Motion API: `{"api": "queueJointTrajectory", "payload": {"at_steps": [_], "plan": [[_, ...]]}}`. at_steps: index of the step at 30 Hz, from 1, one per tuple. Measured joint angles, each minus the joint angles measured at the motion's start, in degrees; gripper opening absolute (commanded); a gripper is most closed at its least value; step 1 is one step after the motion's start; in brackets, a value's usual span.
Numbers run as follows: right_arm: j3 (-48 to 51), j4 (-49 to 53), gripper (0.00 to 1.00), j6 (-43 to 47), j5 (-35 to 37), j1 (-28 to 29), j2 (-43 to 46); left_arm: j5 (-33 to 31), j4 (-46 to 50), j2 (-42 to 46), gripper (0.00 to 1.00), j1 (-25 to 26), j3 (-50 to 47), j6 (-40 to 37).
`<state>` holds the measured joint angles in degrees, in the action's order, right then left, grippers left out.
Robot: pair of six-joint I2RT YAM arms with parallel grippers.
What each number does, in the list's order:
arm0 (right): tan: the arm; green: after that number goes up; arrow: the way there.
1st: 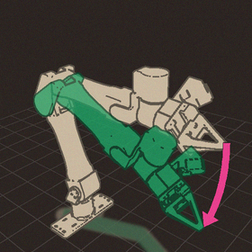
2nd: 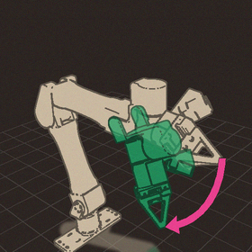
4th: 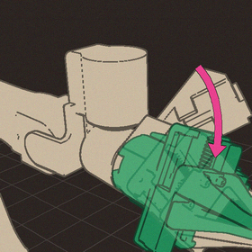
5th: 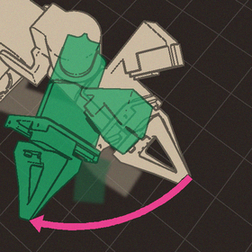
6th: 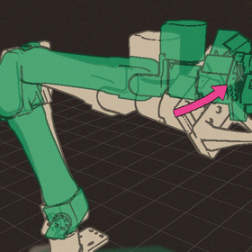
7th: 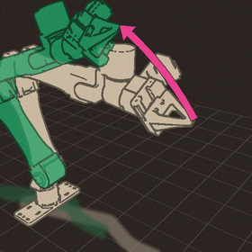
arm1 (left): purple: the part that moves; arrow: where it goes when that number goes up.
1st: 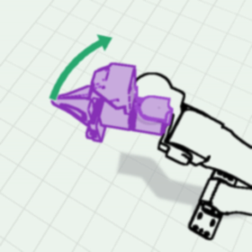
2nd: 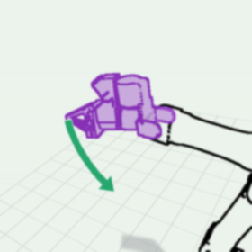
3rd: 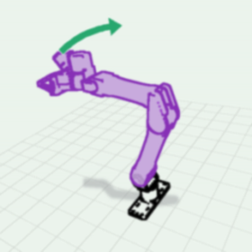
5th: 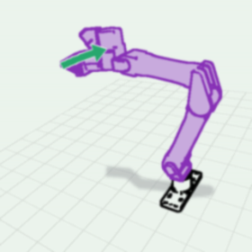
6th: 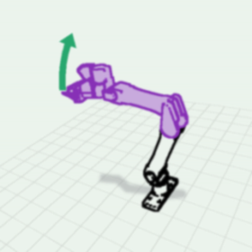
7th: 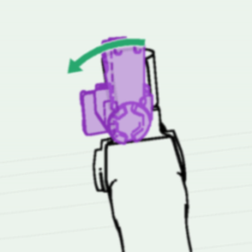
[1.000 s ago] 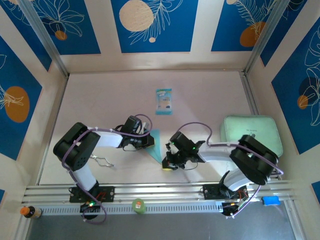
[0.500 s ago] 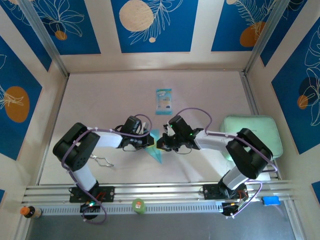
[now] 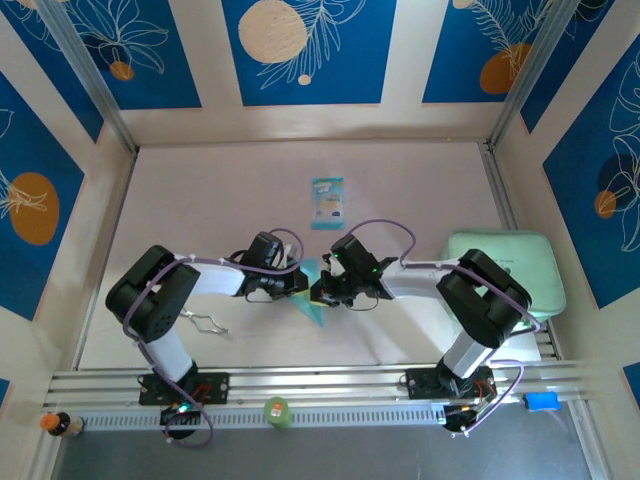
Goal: Fold a paper plane with a square sheet of paper (pick it up from the middle)
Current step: Fourth fold the wing at the center of the table.
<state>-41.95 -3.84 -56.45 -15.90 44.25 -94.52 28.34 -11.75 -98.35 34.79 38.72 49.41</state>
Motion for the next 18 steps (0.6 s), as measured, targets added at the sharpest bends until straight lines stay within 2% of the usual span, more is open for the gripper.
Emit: {"api": "queueJointTrajectory", "payload": {"at_steps": [13, 18], "plan": [[-1.1, 1.0, 0.0, 0.1, 0.5, 0.0, -4.8, 0.0, 0.0, 0.0, 0.0, 0.0, 0.0, 0.0], [1.4, -3.3, 0.0, -0.2, -0.2, 0.0, -4.6, -0.3, 1.4, 0.8, 0.02, 0.0, 0.1, -0.5]]}}
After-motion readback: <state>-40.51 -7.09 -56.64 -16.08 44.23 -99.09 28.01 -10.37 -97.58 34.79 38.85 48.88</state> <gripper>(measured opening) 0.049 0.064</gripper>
